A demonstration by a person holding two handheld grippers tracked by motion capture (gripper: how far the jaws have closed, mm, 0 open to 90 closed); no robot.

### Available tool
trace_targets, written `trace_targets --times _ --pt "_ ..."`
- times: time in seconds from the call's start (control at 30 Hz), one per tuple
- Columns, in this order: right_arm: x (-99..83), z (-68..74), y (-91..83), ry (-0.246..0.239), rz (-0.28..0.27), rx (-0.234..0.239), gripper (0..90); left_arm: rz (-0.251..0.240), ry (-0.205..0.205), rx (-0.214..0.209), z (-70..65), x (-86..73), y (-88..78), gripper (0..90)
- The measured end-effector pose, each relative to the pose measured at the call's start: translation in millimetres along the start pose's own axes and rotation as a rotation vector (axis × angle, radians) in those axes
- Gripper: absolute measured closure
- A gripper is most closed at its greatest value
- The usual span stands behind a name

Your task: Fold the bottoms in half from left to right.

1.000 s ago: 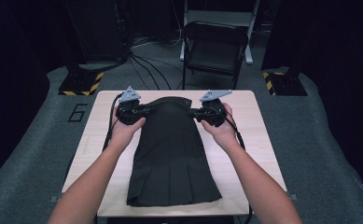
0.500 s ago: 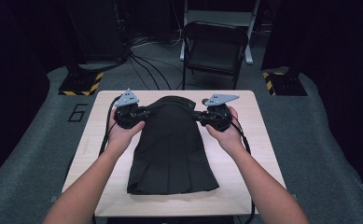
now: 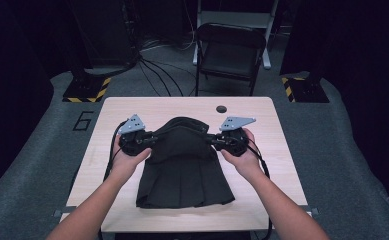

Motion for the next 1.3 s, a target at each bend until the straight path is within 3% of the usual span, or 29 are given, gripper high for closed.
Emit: trace_targets --times 0.3,0.77,1.3 --pt "-14.1 14.2 -0.1 -0.019 0.02 0.015 82.8 0.013 0.0 -0.032 -9.5 -17.4 -7.3 82.3" --pt "-32.0 16.0 2.7 0.004 0.057 0.042 82.8 0.047 -0.011 -0.057 -16.0 -34.6 -5.2 82.3" --pt "-58.3 22.1 11.1 0.035 0.097 0.065 82.8 0.12 -0.03 -0.079 -23.9 -73.0 -0.5 82.2"
Point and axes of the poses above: each handheld gripper's, and its own axes: y roughly forward along the jaws, x roughly out of its top, z roughly to its left, the point moved 6 cm from there along y, roughly forward along the jaws, and after that the axes turned 12 degrees about x, right-handed, at the moved point
